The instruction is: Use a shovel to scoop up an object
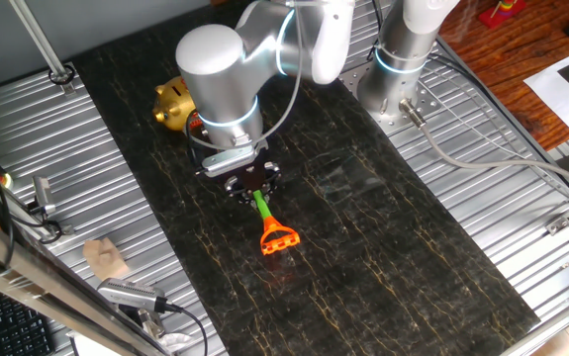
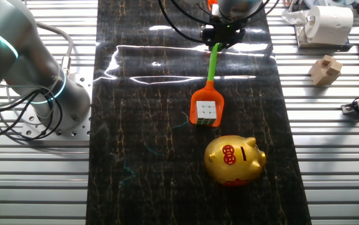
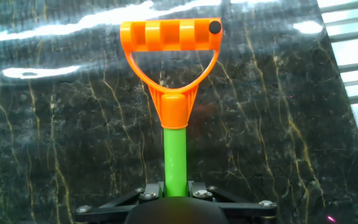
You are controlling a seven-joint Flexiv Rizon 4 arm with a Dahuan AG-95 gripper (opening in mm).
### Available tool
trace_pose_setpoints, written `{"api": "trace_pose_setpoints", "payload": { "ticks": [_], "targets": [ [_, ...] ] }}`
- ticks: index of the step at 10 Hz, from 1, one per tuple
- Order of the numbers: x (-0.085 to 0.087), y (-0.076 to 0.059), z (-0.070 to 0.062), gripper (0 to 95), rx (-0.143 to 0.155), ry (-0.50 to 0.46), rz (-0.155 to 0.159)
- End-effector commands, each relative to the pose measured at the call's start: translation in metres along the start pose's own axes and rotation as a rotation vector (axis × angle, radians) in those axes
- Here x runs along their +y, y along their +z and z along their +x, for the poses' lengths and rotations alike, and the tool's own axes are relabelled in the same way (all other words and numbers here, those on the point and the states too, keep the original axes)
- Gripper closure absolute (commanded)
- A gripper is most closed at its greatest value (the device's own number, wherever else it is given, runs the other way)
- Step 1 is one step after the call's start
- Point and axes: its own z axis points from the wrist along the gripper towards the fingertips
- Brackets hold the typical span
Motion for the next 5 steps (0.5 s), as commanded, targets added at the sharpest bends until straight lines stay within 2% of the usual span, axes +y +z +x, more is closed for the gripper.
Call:
{"api": "trace_pose_setpoints", "payload": {
  "ticks": [1, 5],
  "targets": [
    [0.0014, -0.0014, 0.0005, 95.0, 0.002, -0.002, 0.001],
    [0.0022, -0.0006, 0.0010, 95.0, -0.002, -0.004, 0.006]
  ]
}}
